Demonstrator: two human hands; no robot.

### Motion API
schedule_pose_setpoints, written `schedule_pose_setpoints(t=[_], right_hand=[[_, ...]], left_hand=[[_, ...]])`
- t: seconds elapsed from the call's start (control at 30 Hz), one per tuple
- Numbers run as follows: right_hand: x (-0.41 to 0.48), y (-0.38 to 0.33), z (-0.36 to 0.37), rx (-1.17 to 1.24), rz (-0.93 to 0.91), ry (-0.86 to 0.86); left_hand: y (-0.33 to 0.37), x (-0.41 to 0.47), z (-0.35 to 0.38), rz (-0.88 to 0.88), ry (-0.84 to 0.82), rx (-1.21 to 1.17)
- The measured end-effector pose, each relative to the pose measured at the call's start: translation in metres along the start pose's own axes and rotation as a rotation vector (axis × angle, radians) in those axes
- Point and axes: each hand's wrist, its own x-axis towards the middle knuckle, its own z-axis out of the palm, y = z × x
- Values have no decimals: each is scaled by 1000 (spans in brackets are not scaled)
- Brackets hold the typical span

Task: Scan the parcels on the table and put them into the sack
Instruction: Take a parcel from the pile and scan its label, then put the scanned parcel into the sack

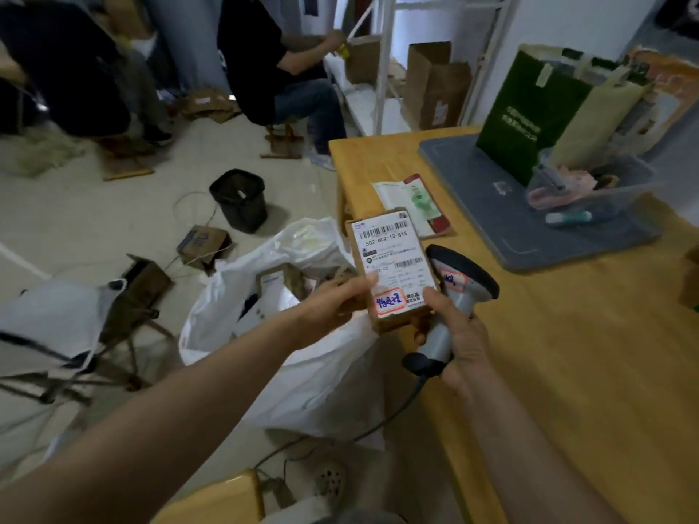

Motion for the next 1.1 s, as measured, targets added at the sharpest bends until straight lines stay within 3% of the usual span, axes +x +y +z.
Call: schedule_pose_setpoints(t=[0.13,0.17,0.23,0.3,0.4,0.5,0.63,0.7,0.77,0.93,1.1], right_hand=[[32,11,51,-215,-46,-24],[40,14,64,-270,-56,-44],[57,24,89,-393,-57,-78],[74,36,111,-529,-47,-101],[92,54,135,-721,-24,-148],[105,69,153,-816,0,-175],[111,87,177,-900,70,-191],[106,94,190,-791,161,-236],[102,99,199,-677,234,-266],[93,105,185,-651,299,-248],[80,92,153,-555,254,-212]], left_hand=[[-15,1,-97,112,695,244],[-27,5,-128,58,824,373],[-55,15,-184,-136,929,610],[-80,25,-221,-354,934,755],[-105,39,-249,-523,871,657],[-117,46,-268,-472,817,558],[-115,33,-281,-305,1038,545],[-114,24,-282,-269,1102,519],[-115,19,-282,-268,1106,528],[-113,18,-278,-303,1048,536],[-105,27,-271,-459,951,629]])
